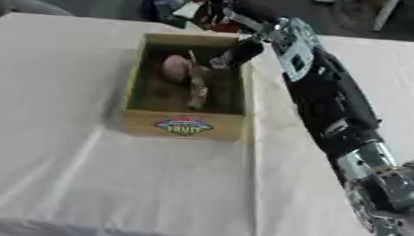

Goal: Pick up objects on the table and place them in the box.

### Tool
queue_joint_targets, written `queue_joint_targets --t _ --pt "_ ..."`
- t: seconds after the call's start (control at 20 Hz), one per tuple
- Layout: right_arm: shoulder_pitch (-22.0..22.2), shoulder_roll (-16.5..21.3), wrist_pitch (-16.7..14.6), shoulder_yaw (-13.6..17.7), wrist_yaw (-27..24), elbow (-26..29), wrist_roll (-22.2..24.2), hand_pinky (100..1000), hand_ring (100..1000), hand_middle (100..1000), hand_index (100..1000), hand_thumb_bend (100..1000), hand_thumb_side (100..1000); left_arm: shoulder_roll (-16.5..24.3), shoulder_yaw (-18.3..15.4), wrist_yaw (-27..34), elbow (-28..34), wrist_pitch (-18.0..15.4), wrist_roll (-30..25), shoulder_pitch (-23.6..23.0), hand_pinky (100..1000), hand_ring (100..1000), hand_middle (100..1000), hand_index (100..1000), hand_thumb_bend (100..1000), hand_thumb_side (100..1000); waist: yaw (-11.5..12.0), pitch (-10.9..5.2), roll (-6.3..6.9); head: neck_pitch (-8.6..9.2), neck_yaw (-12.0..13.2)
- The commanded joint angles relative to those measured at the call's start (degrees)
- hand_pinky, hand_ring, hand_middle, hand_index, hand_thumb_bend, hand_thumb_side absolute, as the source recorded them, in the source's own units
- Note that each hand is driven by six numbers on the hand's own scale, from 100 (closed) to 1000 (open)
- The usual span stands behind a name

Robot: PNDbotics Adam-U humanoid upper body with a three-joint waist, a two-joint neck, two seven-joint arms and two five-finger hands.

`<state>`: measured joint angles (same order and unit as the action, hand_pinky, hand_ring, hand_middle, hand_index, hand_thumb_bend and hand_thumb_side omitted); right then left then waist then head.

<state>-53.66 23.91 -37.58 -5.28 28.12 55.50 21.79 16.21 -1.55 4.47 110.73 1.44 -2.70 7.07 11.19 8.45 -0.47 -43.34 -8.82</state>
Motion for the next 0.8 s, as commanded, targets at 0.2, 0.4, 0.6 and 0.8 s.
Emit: queue_joint_targets --t 0.2,0.4,0.6,0.8 --pt "7.9 6.2 11.9 1.9 -24.3 17.2 2.9 669 710 785 801 354 337 0.0 -1.0 -0.2 0.2 -0.1 0.6 0.1 526 574 551 771 191 862 -1.8 -0.26 0.45 -0.30 1.7" --pt "16.0 6.9 20.0 5.6 -35.4 29.3 1.4 648 684 767 786 292 324 -0.4 -1.2 -0.4 0.0 -0.1 0.8 -0.2 525 573 550 770 188 867 -3.5 0.24 0.78 -0.22 2.7" --pt "23.5 6.1 25.4 8.5 -41.0 38.0 -1.4 633 665 757 780 258 362 -0.7 -1.3 -0.4 0.0 -0.2 1.0 -0.4 523 572 548 769 187 870 -4.7 0.75 1.15 -0.08 3.3" --pt "31.0 5.0 27.6 10.7 -42.3 43.3 -2.2 620 652 752 774 252 389 -1.0 -1.4 -0.2 -0.2 -0.3 1.6 -0.5 519 566 542 765 186 870 -5.3 1.28 1.55 0.19 4.0"
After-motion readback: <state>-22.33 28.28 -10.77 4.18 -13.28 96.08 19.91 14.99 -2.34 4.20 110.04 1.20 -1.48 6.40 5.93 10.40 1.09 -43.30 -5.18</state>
